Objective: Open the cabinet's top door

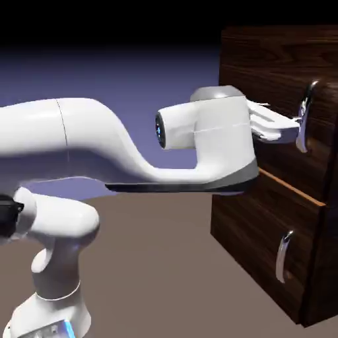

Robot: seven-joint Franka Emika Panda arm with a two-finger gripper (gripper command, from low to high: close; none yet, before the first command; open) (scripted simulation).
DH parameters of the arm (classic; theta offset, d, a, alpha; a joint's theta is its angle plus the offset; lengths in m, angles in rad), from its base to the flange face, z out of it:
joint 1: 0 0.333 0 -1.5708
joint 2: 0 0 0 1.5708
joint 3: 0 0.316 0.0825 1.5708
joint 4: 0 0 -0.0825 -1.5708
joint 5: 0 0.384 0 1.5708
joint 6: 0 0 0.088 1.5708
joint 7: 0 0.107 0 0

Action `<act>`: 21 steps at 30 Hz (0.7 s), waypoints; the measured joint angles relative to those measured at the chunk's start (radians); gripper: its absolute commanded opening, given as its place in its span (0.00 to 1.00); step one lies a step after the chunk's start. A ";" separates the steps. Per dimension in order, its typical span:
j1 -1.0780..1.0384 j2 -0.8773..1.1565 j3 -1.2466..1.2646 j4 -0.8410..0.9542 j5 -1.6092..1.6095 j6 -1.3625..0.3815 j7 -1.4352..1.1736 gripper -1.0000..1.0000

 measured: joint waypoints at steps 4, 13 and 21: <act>0.109 0.030 -0.062 0.075 -0.005 -0.019 0.000 0.50; -0.004 0.063 0.015 -0.019 0.044 -0.108 0.013 0.00; -0.294 0.055 0.222 -0.223 0.166 -0.209 0.005 0.00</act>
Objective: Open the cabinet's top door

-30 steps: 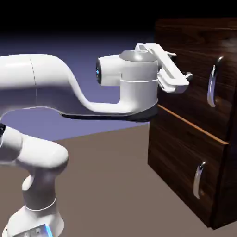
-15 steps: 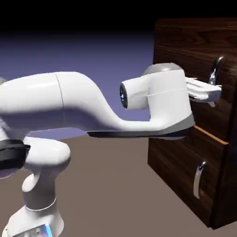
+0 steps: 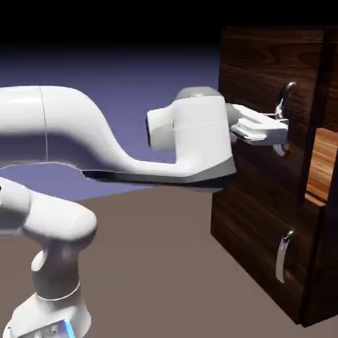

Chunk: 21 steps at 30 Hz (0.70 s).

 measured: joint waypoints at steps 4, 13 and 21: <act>-0.145 -0.023 0.113 -0.096 0.083 -0.041 -0.019 0.00; -0.471 -0.134 0.393 -0.308 0.348 -0.112 -0.109 0.00; -0.712 -0.302 0.636 -0.473 0.689 -0.141 -0.270 0.00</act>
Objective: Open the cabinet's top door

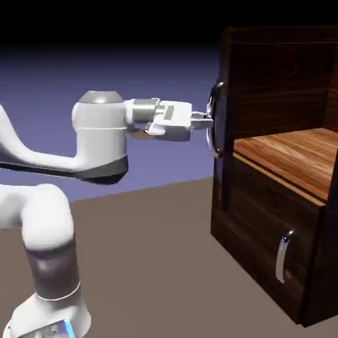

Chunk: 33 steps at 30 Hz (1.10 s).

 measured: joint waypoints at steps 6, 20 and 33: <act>-0.066 -0.136 0.125 -0.091 0.261 -0.056 -0.158 0.00; 0.077 -0.415 0.536 -0.184 0.846 -0.489 -0.410 0.00; 0.100 -0.365 1.007 0.017 1.244 -0.954 -0.417 0.00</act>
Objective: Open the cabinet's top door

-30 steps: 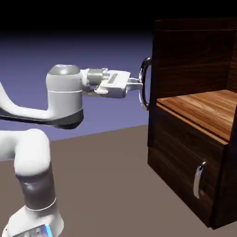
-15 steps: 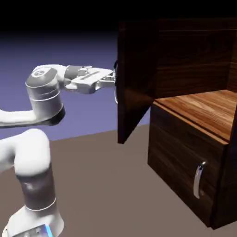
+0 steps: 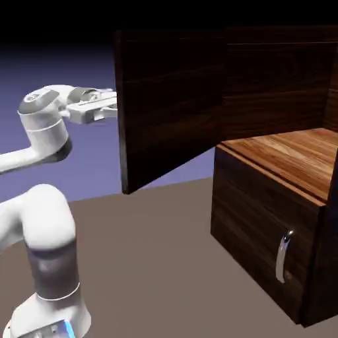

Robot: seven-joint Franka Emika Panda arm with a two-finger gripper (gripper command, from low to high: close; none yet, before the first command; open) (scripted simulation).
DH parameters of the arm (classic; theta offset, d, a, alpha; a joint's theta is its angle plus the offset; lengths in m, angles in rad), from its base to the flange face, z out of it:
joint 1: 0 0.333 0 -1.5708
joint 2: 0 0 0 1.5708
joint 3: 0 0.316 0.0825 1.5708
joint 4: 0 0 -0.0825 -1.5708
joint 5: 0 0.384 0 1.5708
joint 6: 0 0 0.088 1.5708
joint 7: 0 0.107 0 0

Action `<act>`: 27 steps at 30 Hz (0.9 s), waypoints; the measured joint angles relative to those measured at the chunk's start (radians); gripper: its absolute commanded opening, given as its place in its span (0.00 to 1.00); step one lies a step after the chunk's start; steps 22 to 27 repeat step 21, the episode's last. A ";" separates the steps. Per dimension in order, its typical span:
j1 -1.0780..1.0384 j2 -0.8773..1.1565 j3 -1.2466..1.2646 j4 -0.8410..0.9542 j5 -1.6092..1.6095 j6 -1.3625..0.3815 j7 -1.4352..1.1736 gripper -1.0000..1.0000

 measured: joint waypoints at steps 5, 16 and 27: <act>-0.110 0.058 0.163 0.176 0.125 -0.197 0.002 0.00; -0.421 0.120 0.367 0.575 0.259 -0.539 -0.030 0.00; -0.568 0.129 0.422 0.757 0.286 -0.676 -0.058 0.00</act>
